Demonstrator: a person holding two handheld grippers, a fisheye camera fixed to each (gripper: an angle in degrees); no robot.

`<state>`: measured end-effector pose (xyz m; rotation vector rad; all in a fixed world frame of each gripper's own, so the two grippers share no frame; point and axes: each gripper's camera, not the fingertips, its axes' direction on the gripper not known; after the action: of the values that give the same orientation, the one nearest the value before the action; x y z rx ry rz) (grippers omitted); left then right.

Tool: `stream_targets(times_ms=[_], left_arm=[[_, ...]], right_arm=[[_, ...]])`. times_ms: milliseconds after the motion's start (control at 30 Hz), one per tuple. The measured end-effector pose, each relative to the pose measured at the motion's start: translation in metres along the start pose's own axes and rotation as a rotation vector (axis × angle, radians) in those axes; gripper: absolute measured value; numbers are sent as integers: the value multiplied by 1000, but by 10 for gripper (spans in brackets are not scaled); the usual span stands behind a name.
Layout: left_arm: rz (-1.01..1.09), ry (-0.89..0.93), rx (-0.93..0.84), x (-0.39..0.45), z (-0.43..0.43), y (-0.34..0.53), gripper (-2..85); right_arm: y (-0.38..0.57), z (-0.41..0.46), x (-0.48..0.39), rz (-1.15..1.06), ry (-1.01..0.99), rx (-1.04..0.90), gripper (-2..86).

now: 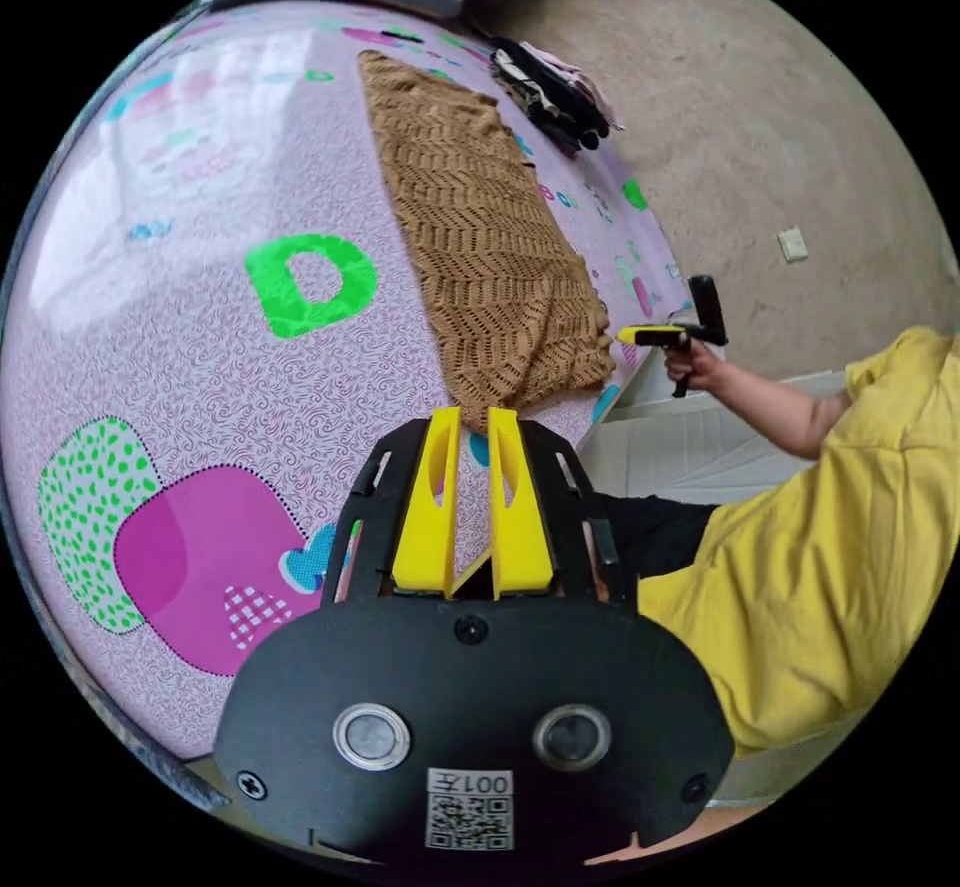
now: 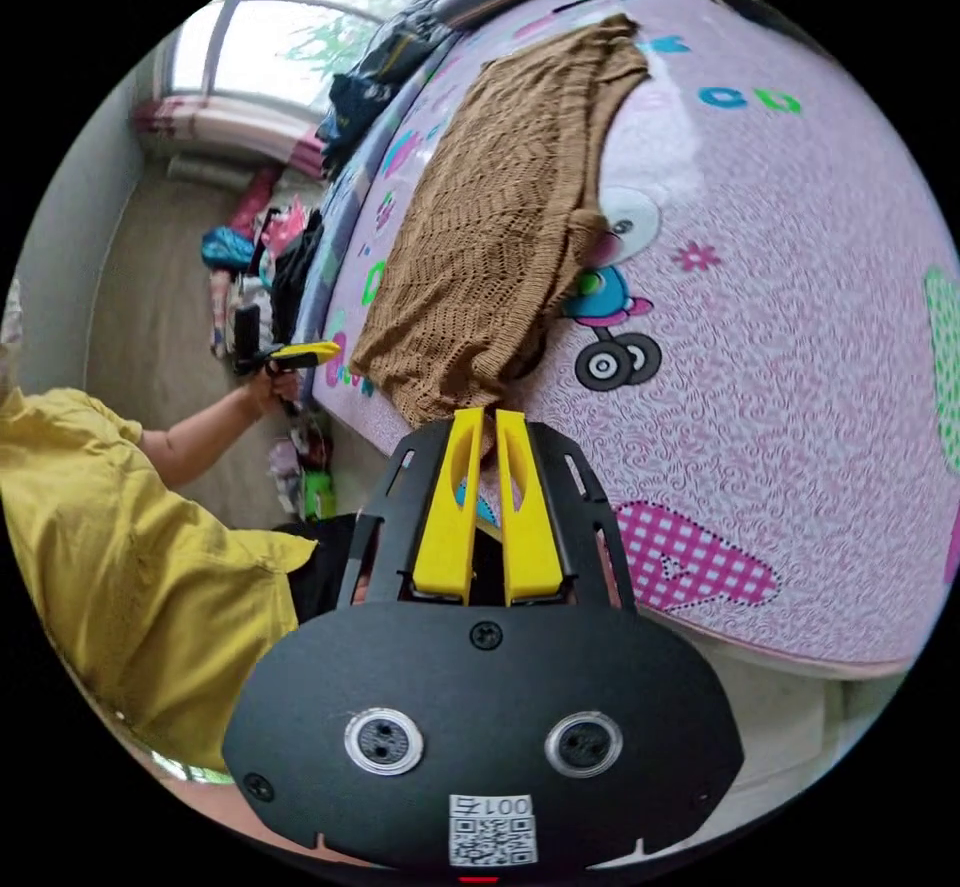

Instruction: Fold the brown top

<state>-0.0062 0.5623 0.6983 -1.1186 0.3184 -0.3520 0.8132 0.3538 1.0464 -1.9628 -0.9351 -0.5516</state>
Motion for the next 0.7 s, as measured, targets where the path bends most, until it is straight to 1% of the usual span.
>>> stream_targets(times_ms=[67, 133, 467, 700], left_arm=[[-35, 47, -16, -15, -6, -10, 21], [-71, 139, -30, -29, -15, -24, 24], [-110, 208, -112, -63, -41, -62, 33], [-59, 274, -196, -64, -41, -88, 34]], right_arm=[[9, 4, 19, 72, -68, 35, 41], [14, 7, 29, 97, -100, 51, 55], [42, 26, 69, 208, -240, 122, 76], [55, 42, 81, 229, -282, 143, 71]])
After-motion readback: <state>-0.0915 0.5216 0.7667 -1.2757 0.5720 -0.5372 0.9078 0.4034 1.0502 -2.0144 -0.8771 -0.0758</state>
